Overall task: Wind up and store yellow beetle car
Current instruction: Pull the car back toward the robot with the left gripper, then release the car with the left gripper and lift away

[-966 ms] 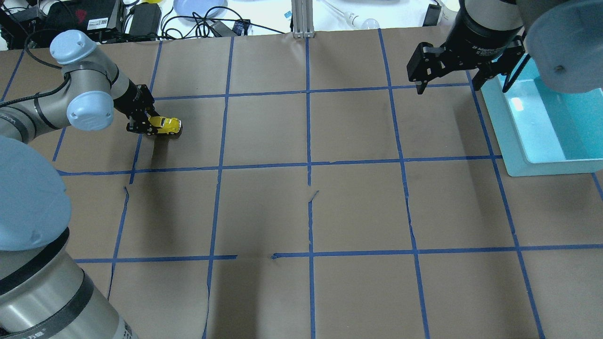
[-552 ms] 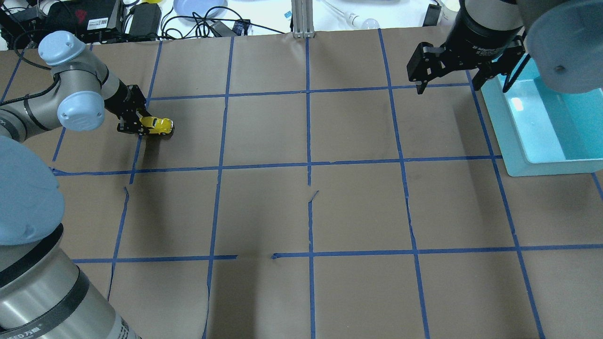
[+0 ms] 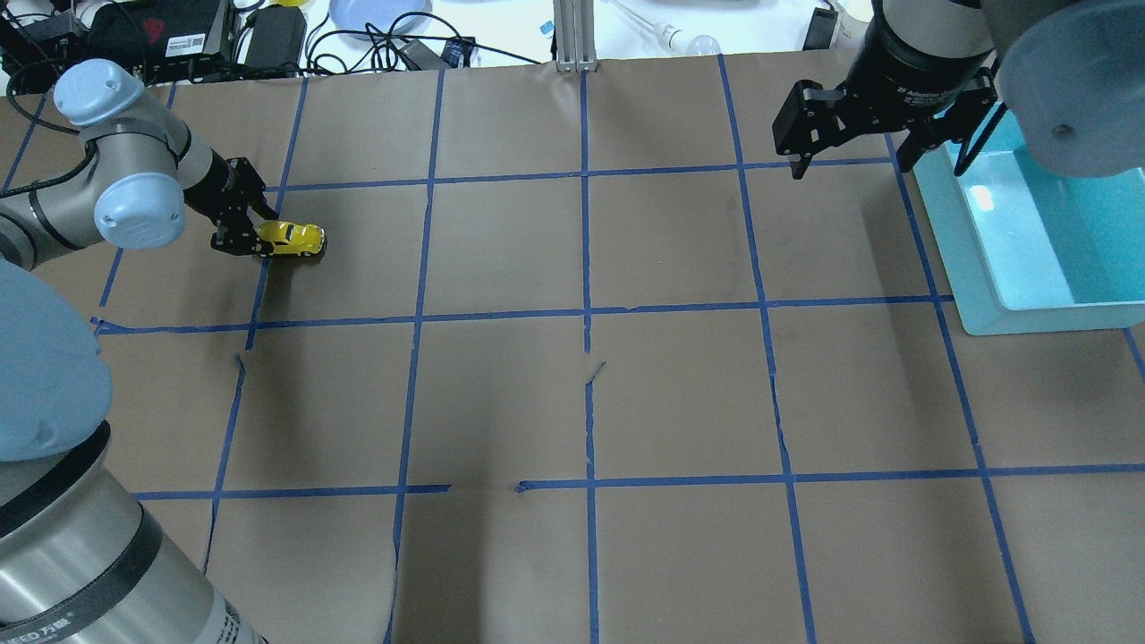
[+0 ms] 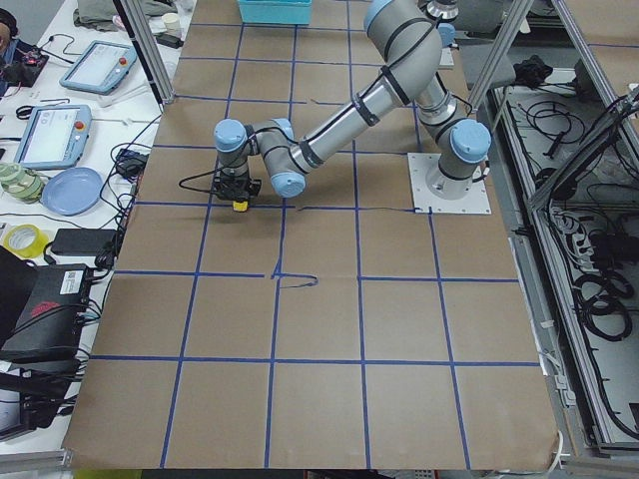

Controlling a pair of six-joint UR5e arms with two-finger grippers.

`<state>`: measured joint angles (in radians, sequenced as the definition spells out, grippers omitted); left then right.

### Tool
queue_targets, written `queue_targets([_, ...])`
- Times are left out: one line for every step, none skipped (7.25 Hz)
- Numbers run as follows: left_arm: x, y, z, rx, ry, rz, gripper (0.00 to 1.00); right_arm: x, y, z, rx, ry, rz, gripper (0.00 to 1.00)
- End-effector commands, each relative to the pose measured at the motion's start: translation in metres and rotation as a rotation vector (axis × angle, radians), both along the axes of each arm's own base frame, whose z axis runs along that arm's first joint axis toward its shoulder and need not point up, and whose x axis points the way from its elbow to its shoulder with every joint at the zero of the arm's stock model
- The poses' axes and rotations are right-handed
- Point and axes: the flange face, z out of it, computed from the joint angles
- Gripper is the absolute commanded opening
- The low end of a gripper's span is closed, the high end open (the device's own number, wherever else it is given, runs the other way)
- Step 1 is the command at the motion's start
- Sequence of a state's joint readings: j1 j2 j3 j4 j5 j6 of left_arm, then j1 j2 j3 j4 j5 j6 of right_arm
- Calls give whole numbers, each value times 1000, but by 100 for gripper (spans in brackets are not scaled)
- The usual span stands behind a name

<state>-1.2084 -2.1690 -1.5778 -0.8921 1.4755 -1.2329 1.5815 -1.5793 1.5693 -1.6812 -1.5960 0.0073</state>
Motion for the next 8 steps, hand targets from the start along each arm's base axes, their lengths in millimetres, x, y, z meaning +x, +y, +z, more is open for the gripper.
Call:
queue_targets([-12,0,22,-33,-8,-6,91,0,0,0,-1,0,1,100])
queue_targets([-23,0,43,-62,-24,-42,91,0,0,0,1,1,1,100])
queue_targets([-44,2,66,-89,-66,-205,91,0,0,0,-1,1,1,100])
queue_targets([-49,6,90,-109,-144,-410,94,0,0,0,-1,1,1,100])
queue_targets([-53,9,122,-145,-189,-564,96,0,0,0,-1,1,1,100])
queue_targets([-54,11,145,-105,-211,-748,95,0,0,0,1,1,1,100])
queue_targets([-60,11,184,-73,-270,-908,100,0,0,0,-1,1,1,100])
queue_targets([-85,23,223,-36,-240,-963,100,0,0,0,-1,0,1,100])
